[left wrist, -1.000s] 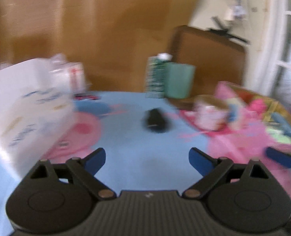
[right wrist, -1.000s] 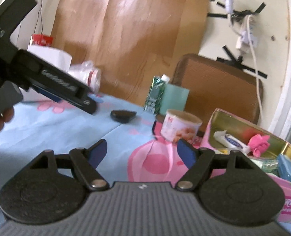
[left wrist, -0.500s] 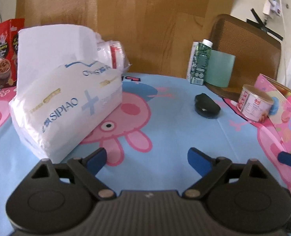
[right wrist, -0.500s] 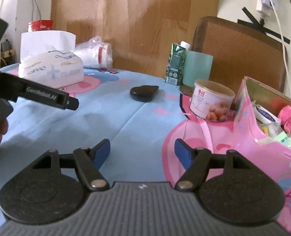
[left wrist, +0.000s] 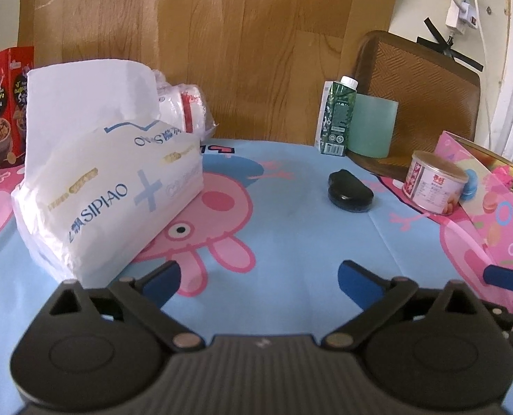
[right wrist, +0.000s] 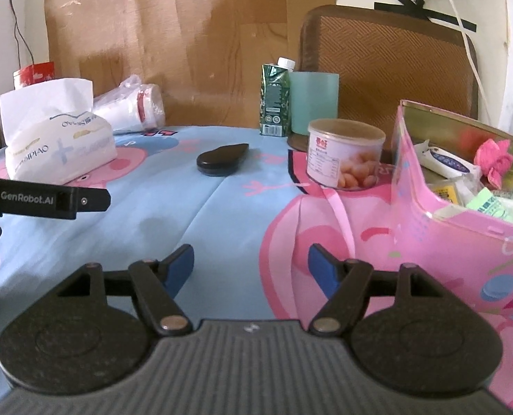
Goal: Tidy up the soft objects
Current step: 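Move the right gripper back over the table toward the black oval object, then close the right gripper on the black oval object and lift it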
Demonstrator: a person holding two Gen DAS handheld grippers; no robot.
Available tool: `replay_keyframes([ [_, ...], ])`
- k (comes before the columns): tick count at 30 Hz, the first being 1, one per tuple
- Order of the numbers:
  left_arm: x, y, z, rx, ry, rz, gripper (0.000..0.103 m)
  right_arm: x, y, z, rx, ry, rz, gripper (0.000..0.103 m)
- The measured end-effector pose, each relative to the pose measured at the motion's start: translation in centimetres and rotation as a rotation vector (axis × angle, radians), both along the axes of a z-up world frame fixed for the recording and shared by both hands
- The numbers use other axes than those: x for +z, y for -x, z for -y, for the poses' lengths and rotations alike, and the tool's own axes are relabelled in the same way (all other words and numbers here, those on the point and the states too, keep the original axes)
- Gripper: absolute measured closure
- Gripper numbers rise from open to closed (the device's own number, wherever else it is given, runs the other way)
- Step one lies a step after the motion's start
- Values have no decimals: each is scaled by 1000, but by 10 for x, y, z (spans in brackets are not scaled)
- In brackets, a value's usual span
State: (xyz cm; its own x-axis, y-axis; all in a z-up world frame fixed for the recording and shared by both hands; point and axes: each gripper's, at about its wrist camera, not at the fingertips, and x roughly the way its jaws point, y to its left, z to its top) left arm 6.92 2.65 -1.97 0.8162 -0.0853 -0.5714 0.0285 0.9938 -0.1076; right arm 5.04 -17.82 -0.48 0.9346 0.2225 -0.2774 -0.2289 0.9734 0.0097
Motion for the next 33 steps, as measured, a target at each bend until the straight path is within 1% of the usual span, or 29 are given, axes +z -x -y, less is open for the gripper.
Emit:
replay_keyframes([
  [12,-2,-2,1,-1,-4,-12,1,1,-1,14,16,-97,-2,22],
  [18,-2,-4,1,-3,-4,-21,0,1,-1,17,19,-120,-3,22],
  [23,-2,-3,-2,9,8,-14,0,3,-6,11,18,-83,-16,22],
  [26,-2,-3,-6,24,26,-11,0,11,-18,-1,40,-35,4,22],
  [29,-3,-3,-10,39,46,-14,0,22,-40,-15,70,11,32,22],
  [31,-3,-4,-12,44,55,-18,0,28,-62,-23,69,29,19,23],
  [33,-3,-5,-13,45,63,-21,0,35,-82,-29,80,23,-7,23],
])
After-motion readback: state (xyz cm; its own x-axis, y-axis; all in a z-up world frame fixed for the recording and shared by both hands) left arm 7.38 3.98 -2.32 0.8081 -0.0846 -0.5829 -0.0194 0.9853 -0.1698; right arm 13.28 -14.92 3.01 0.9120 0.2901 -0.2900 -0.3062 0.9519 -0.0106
